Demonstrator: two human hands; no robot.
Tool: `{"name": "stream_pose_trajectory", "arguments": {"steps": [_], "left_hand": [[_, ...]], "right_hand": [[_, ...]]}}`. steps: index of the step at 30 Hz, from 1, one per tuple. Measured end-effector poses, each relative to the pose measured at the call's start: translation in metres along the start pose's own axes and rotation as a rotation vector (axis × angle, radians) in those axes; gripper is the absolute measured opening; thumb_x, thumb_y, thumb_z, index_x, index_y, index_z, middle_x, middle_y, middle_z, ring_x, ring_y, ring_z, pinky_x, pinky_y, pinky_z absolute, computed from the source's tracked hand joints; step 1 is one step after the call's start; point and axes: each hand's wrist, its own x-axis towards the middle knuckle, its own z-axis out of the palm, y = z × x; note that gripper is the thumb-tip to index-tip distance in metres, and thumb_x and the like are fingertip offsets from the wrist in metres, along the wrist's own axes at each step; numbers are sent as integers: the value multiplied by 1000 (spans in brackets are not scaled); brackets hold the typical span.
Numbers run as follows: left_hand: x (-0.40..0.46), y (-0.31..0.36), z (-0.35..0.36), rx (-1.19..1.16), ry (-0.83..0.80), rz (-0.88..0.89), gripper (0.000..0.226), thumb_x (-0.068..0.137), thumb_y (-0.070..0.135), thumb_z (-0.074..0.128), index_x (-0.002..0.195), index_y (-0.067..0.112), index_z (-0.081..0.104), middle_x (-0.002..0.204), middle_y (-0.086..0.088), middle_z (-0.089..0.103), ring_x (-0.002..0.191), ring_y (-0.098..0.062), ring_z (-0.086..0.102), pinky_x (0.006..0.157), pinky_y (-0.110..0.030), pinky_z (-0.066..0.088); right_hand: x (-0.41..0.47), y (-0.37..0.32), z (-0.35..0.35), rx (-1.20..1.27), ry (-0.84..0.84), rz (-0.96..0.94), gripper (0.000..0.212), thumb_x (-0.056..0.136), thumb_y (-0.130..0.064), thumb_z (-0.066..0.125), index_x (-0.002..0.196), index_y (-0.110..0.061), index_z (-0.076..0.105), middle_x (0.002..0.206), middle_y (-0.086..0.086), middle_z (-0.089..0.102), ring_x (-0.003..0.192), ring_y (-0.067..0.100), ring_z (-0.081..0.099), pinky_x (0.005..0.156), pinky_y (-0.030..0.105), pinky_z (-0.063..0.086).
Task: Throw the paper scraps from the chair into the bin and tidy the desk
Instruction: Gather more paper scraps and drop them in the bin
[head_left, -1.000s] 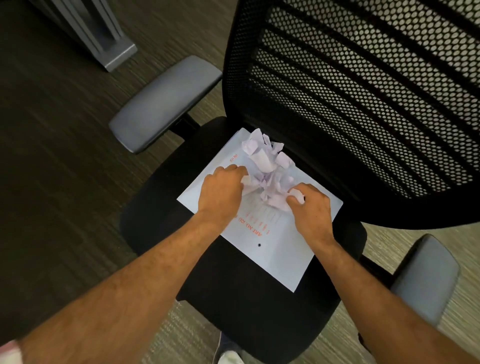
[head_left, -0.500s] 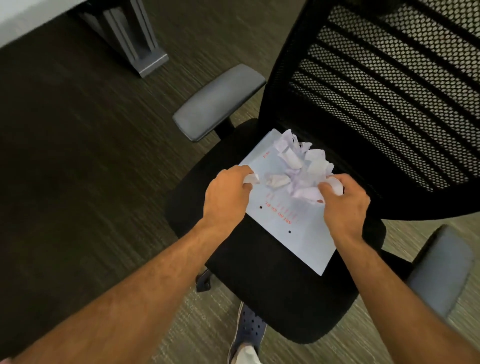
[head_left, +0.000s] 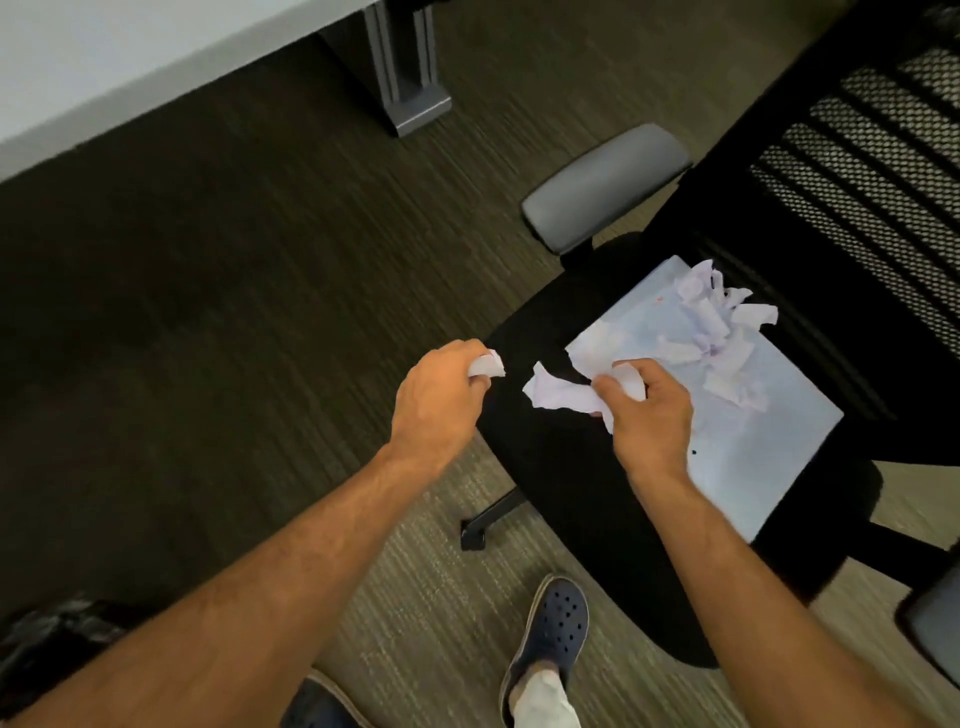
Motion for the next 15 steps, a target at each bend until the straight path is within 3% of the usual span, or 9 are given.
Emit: {"name": "stream_pose_trajectory", "arguments": {"steps": [7,15], "left_hand": [[-48,-93,-57,-37,82,-138,15,93,18,64,105,25,70,101,4,70,90,-20,65,76,-42,54],[-116,-204,-123,-64,169,-325,15,91,16,62,100,26,68,95,7,69,85,-17,64,74,-40,53]], "right_hand": [[-63,-32,91,-79,-250,-78,15,88,-24,71,79,-35,67,85,-28,65,82,-11,60,61,18,41],[-140,-65,199,-104,-436,-135,7,83,-20,70,79,-25,69,78,-15,69,70,2,63,61,28,50]]}}
